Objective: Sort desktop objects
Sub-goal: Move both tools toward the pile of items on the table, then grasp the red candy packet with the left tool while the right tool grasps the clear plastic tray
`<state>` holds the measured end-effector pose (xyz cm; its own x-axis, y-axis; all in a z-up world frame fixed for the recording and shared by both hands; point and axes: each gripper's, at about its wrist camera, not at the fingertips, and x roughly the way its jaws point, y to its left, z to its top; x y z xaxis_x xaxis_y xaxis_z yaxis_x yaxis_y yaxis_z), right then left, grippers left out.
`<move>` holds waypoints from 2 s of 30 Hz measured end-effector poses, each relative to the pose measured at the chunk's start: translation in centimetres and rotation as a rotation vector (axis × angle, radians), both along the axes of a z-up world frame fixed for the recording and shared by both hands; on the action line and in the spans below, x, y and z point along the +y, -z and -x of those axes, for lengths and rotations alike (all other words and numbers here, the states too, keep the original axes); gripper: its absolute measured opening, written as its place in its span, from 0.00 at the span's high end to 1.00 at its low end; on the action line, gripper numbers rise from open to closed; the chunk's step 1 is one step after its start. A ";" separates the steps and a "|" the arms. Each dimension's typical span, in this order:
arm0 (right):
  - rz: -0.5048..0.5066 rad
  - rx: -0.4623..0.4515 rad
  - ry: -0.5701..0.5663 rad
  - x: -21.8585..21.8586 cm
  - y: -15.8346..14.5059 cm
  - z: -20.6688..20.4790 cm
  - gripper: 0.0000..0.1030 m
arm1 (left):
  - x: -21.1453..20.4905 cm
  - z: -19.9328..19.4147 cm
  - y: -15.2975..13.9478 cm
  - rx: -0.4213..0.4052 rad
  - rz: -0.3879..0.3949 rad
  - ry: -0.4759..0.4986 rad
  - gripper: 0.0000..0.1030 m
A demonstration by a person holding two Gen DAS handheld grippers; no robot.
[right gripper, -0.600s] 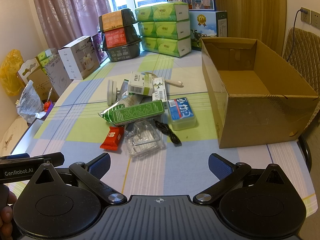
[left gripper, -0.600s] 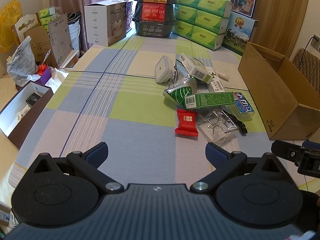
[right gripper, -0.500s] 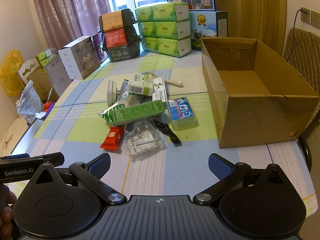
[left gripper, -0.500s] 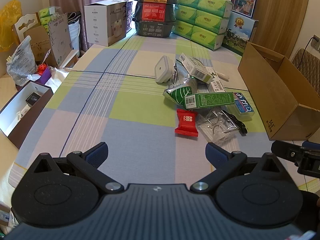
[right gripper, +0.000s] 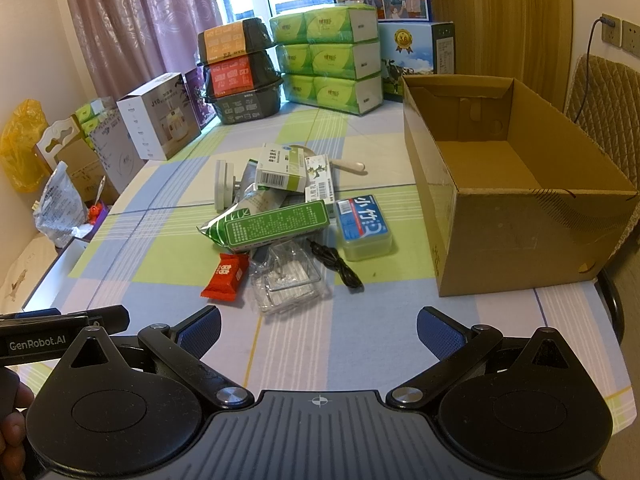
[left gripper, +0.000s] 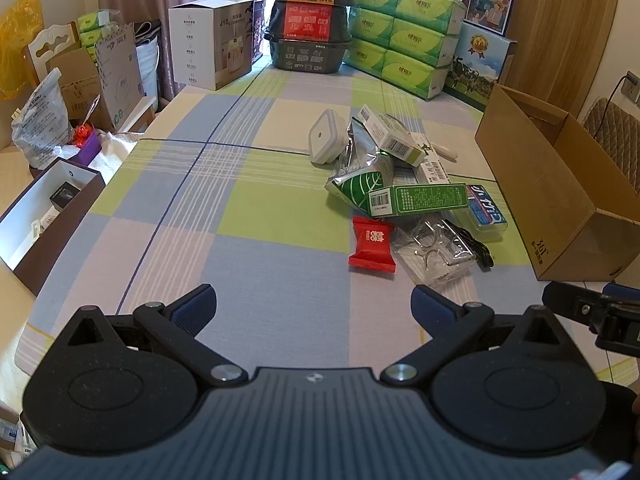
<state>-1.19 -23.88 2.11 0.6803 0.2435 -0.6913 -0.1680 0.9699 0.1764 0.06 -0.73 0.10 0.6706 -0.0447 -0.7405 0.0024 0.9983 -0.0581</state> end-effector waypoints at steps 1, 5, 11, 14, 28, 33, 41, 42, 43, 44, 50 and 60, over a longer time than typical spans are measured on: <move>-0.005 0.001 -0.006 0.0 0.0 0.0 0.02 | 0.0 -0.1 0.0 0.006 0.002 0.001 0.01; 0.003 0.008 -0.035 0.2 -0.3 -0.2 0.02 | 0.4 -0.2 -0.1 0.022 -0.005 0.008 0.01; 0.031 -0.065 -0.084 0.4 -1.2 0.3 0.02 | 0.7 -1.0 -0.4 0.014 -0.003 0.049 0.01; 0.029 -0.145 -0.081 0.8 -1.5 0.7 0.02 | 0.3 -2.0 -0.3 0.019 -0.011 0.084 0.01; 0.069 -0.058 -0.148 1.9 5.2 -4.6 0.02 | 0.1 -7.6 4.7 0.039 -0.043 0.198 0.05; 0.089 -0.069 -0.173 1.8 7.0 -5.7 0.03 | -0.1 -10.0 5.9 0.028 0.003 0.238 0.15; 0.121 -0.074 -0.221 2.4 8.6 -6.4 0.08 | -1.8 -13.2 8.4 0.088 0.069 0.301 0.32; 0.116 -0.072 -0.227 2.5 8.7 -6.5 0.08 | -2.0 -13.5 8.6 0.098 0.068 0.314 0.33; 0.110 -0.070 -0.231 2.6 8.8 -6.7 0.08 | -2.2 -13.8 8.9 0.103 0.063 0.324 0.34; 0.107 -0.070 -0.234 2.7 8.8 -6.8 0.08 | -2.4 -14.0 9.1 0.107 0.054 0.334 0.36; 0.087 -0.070 -0.258 3.6 9.2 -7.5 0.10 | -1.6 -14.1 9.0 0.124 0.044 0.328 0.75; 0.090 -0.057 -0.264 5.3 10.0 -9.5 0.23 | 0.2 -13.3 8.8 0.110 -0.018 0.322 0.75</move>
<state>8.30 -18.54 -7.88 0.6399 0.3567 -0.6806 -0.4240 0.9026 0.0745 13.31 -0.54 -8.70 0.5400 -0.2270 -0.8105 0.3122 0.9483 -0.0576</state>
